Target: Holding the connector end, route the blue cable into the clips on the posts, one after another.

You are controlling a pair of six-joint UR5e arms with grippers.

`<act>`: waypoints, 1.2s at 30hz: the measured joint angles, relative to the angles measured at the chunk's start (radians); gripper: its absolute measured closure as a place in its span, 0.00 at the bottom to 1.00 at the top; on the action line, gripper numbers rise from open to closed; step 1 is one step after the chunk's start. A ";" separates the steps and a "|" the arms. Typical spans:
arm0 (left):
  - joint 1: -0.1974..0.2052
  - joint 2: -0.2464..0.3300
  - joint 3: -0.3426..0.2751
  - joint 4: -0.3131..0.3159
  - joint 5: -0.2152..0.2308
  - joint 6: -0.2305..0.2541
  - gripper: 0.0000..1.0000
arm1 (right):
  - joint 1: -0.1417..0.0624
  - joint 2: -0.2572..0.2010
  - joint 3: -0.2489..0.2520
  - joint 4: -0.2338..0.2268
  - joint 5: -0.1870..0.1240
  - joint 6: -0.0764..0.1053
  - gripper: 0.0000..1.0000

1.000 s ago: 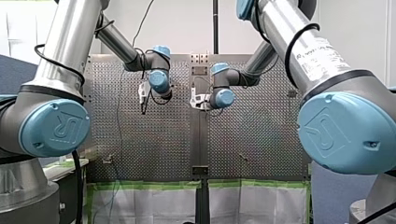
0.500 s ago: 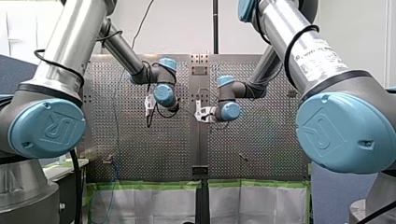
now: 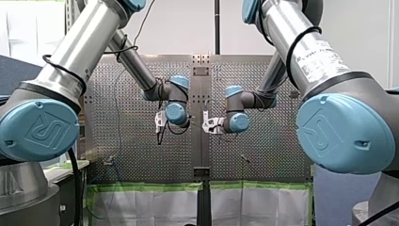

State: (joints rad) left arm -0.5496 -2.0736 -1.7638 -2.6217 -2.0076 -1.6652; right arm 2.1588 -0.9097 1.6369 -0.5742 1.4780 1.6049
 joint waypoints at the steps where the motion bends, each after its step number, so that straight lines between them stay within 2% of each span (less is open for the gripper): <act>1: -0.004 -0.003 -0.002 0.005 -0.001 -0.001 1.00 | -0.002 0.000 0.010 -0.010 0.000 0.006 1.00; 3: -0.008 -0.005 -0.007 0.015 -0.002 -0.002 1.00 | -0.008 0.001 0.032 -0.032 -0.001 0.019 1.00; 5: -0.011 -0.006 -0.011 0.023 -0.003 -0.003 1.00 | -0.013 0.002 0.054 -0.054 -0.002 0.025 1.00; 13: -0.032 -0.016 -0.021 0.043 -0.002 -0.013 1.00 | -0.025 0.006 0.140 -0.140 0.002 0.022 1.00; 17: -0.045 -0.047 -0.023 0.064 0.003 -0.017 1.00 | -0.038 0.034 0.181 -0.189 0.004 0.020 1.00; 23: -0.066 -0.108 -0.023 0.121 0.000 -0.031 1.00 | -0.056 0.079 0.198 -0.248 0.013 0.018 1.00; 28: -0.067 -0.166 -0.023 0.161 0.007 -0.030 1.00 | -0.076 0.089 0.201 -0.289 0.017 0.018 1.00; 36: -0.082 -0.247 -0.023 0.235 0.030 -0.031 1.00 | -0.104 0.092 0.209 -0.304 0.017 -0.010 1.00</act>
State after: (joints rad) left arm -0.6312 -2.3210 -1.7868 -2.3866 -1.9776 -1.6966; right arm 2.0544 -0.8176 1.8464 -0.8785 1.4948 1.5947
